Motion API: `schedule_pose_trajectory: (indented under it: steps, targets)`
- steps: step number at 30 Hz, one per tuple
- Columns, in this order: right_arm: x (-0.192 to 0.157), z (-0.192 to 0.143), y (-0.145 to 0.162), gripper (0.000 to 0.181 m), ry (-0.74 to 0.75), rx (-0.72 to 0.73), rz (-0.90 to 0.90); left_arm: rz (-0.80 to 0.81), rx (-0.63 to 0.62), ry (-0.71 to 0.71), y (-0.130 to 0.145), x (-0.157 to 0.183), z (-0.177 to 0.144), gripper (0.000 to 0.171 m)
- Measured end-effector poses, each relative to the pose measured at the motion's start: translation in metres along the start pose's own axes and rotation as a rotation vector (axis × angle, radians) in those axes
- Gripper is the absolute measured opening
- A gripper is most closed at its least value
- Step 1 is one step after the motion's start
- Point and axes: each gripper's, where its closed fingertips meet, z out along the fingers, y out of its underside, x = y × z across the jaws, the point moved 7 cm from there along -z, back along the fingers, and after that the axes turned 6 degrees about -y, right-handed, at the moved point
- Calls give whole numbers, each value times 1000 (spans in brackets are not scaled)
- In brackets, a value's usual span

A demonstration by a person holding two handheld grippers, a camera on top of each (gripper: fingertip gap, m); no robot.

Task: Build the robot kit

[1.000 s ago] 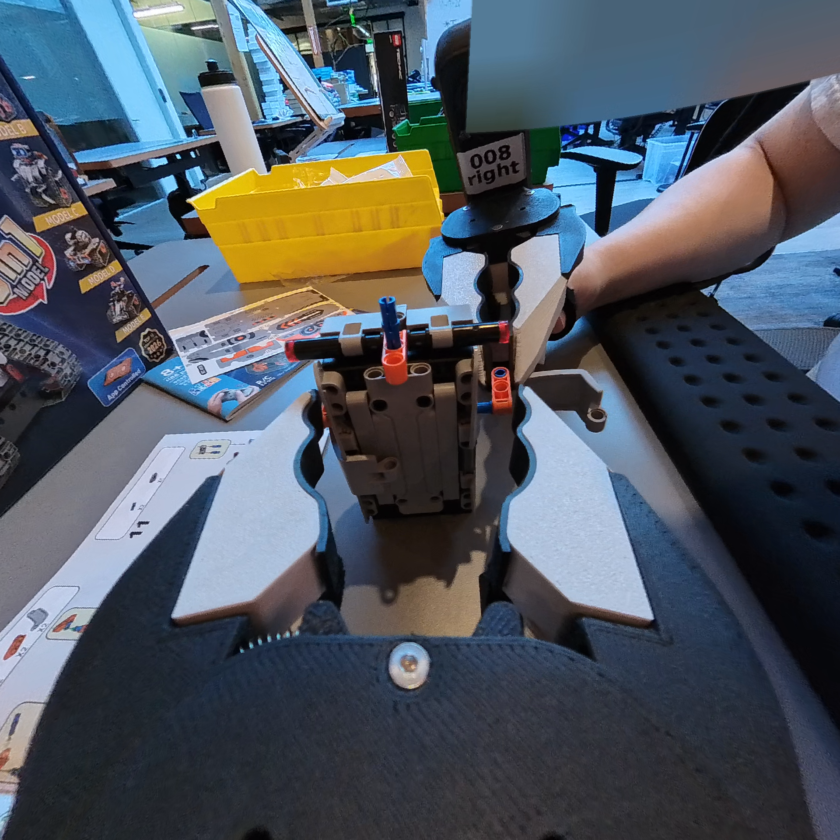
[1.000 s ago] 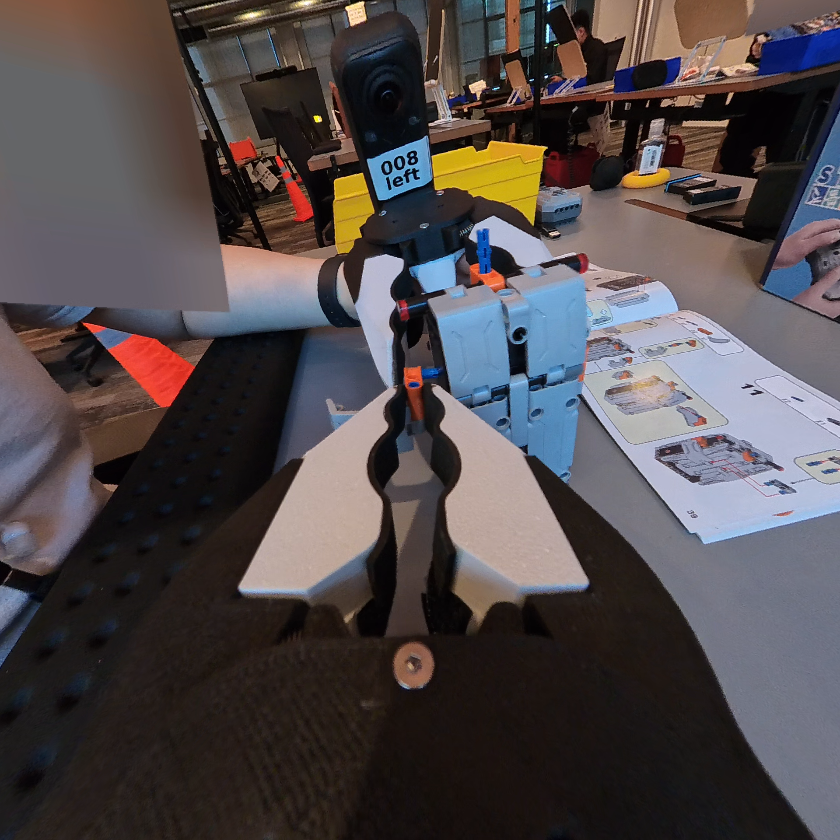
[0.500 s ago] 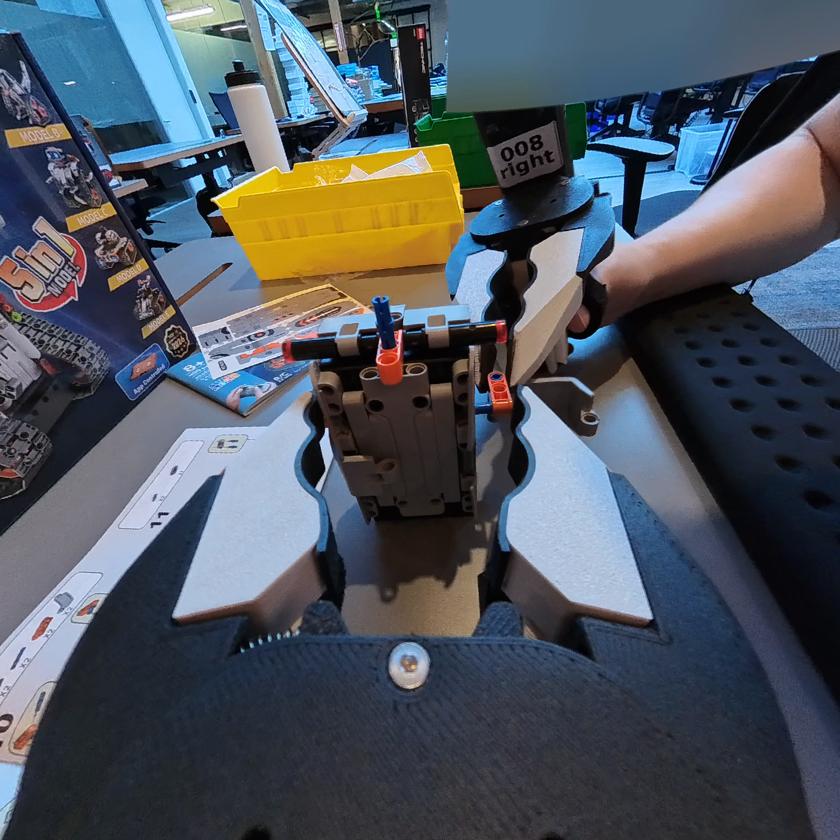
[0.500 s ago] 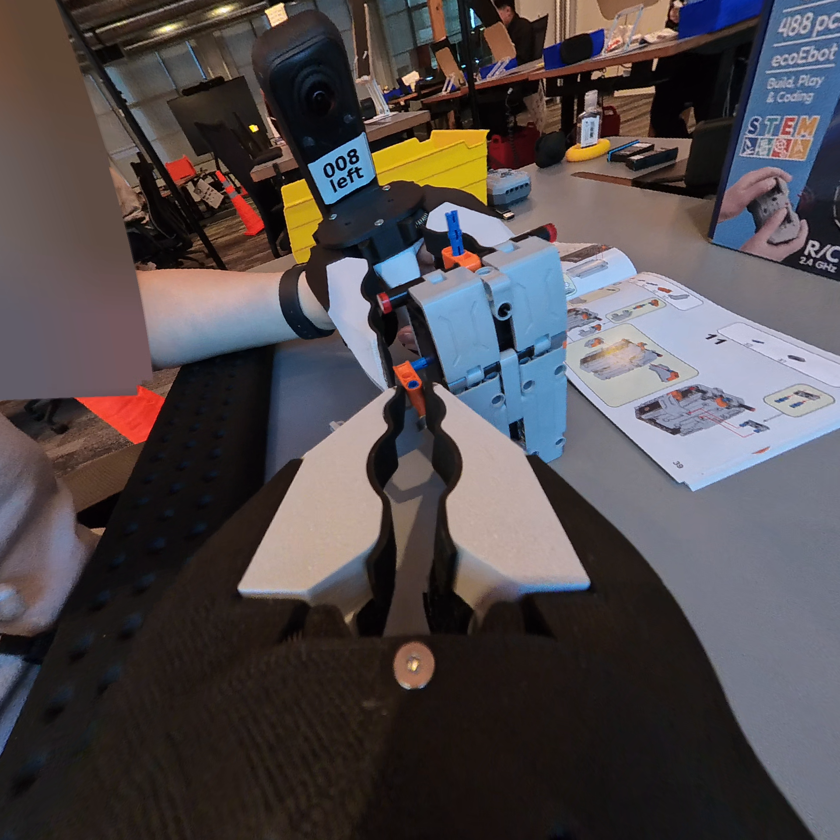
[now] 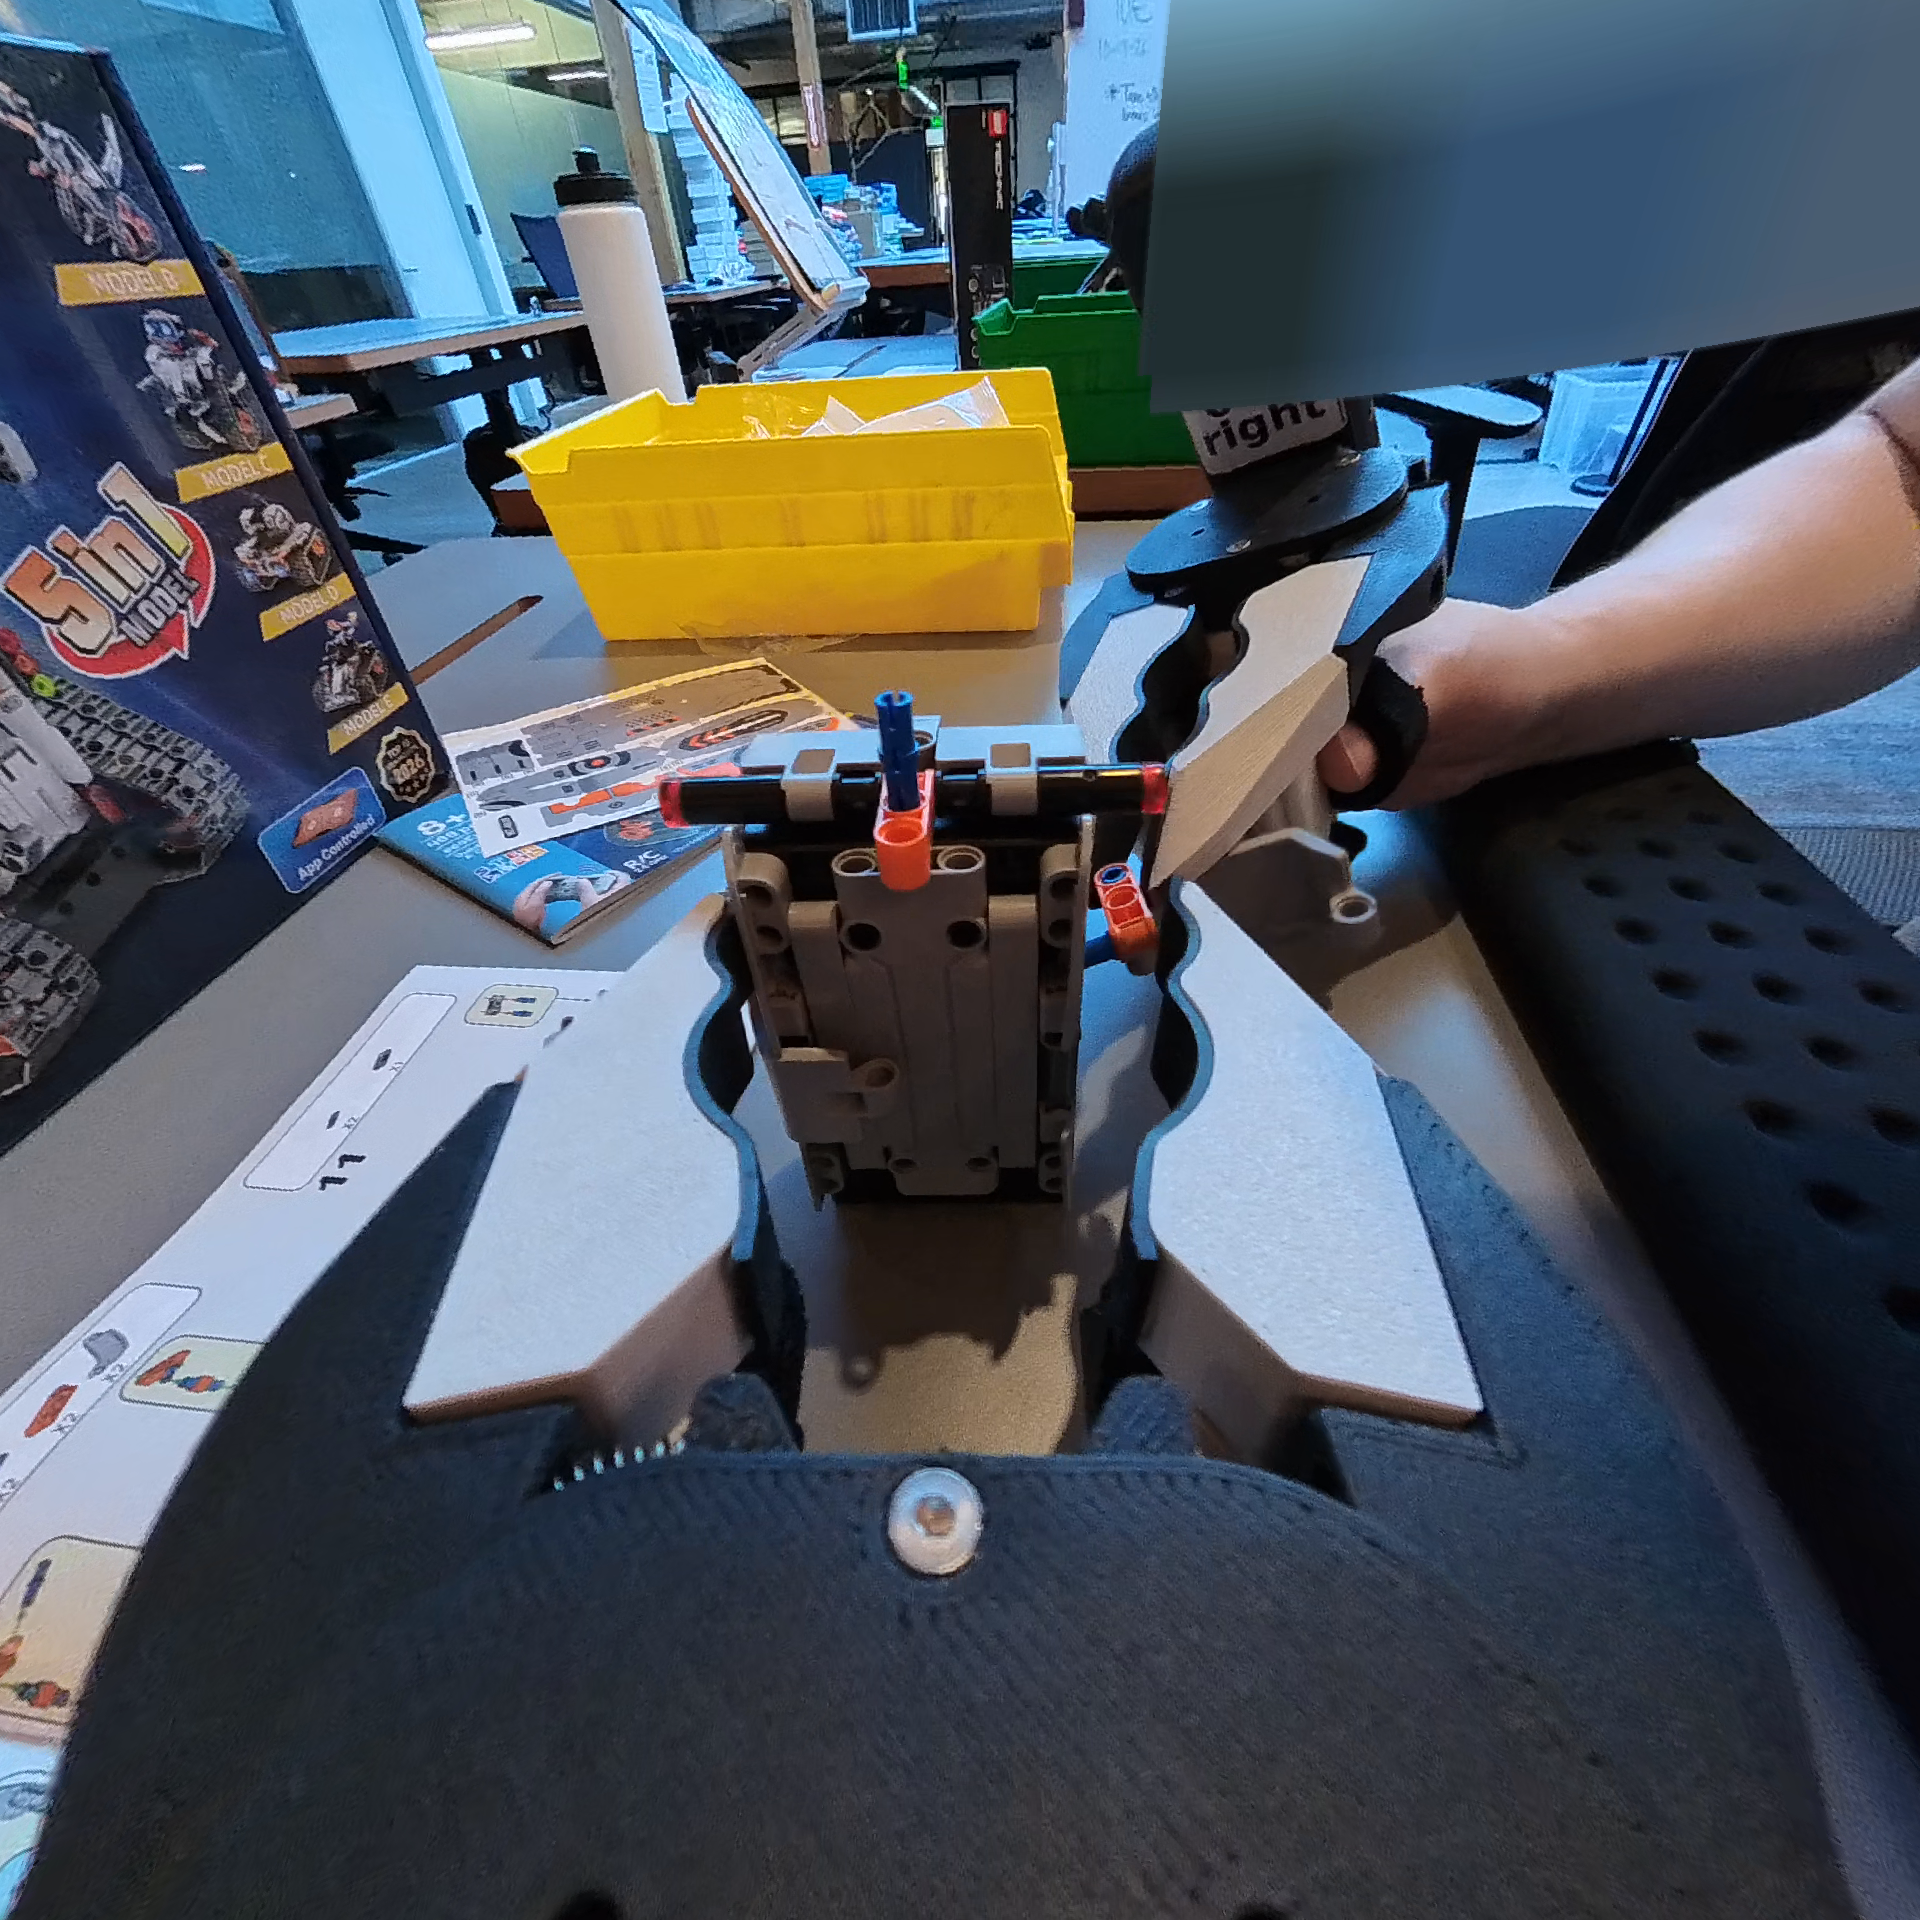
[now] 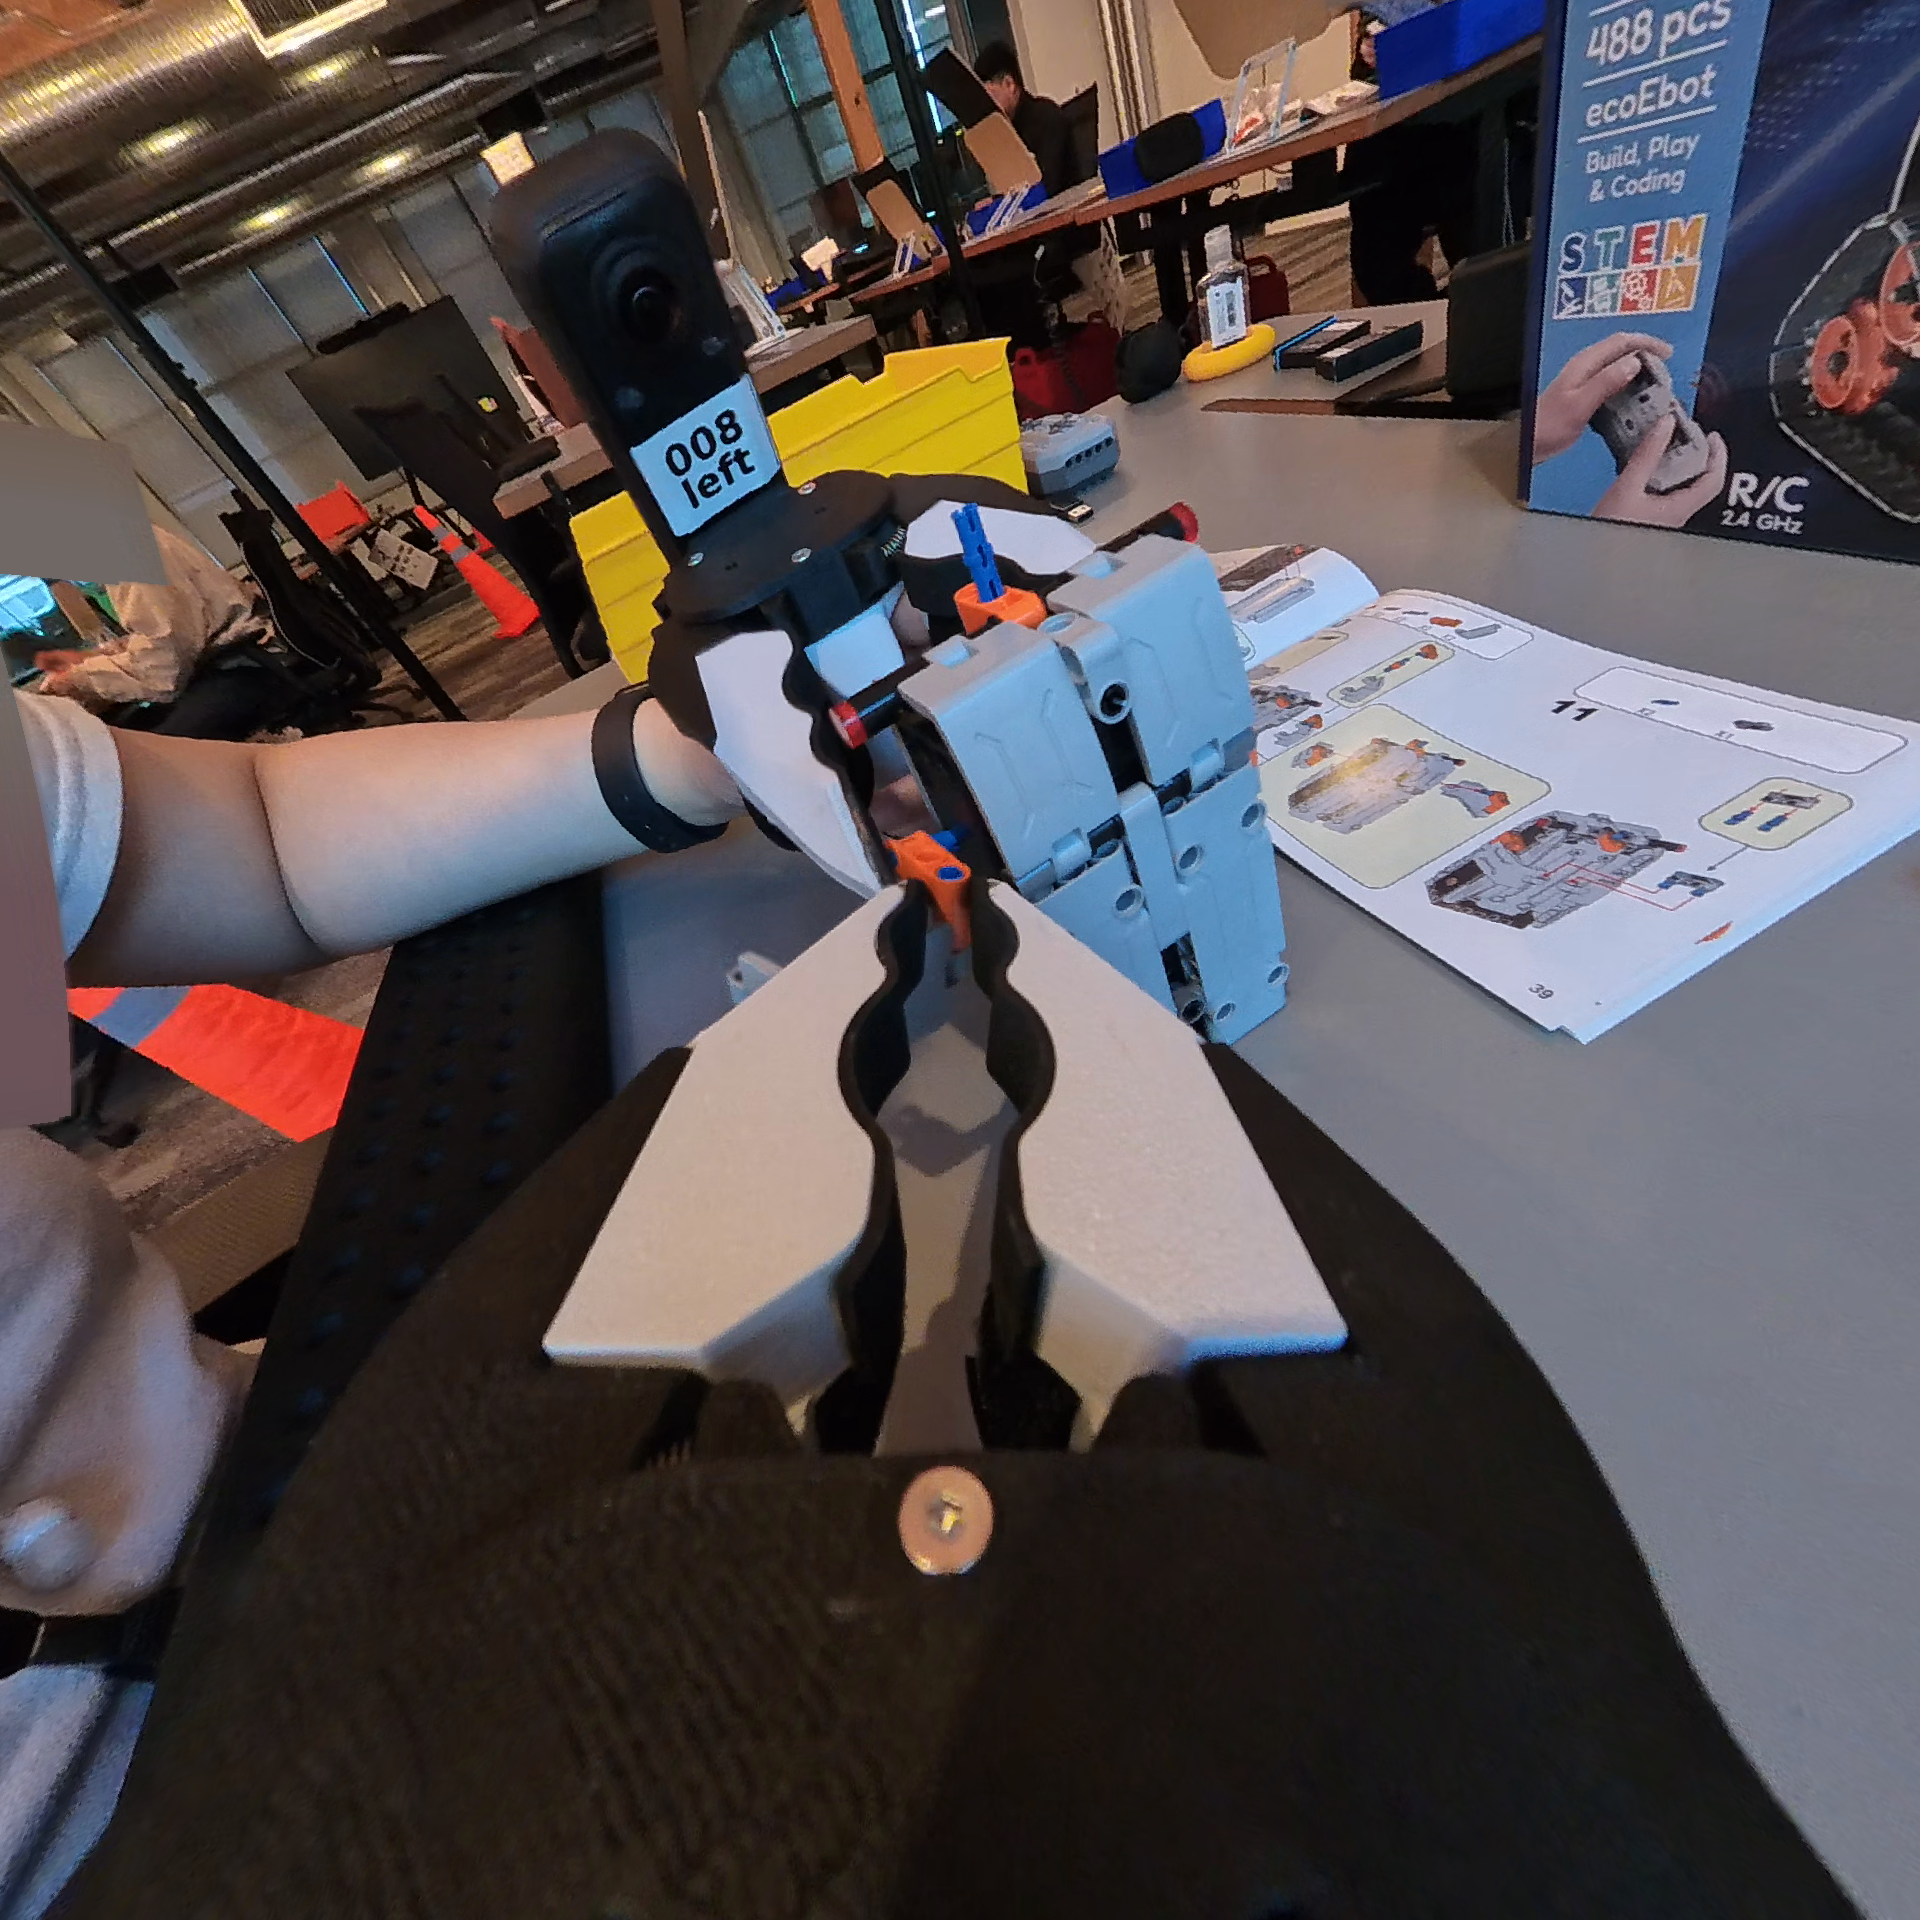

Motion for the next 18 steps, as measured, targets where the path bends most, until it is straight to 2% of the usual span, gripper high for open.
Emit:
schedule_pose_trajectory:
  steps: [18]
  targets:
    - [-1,2,2,7,53,-38,-92,67,-24,-59,3,1,-2,82]
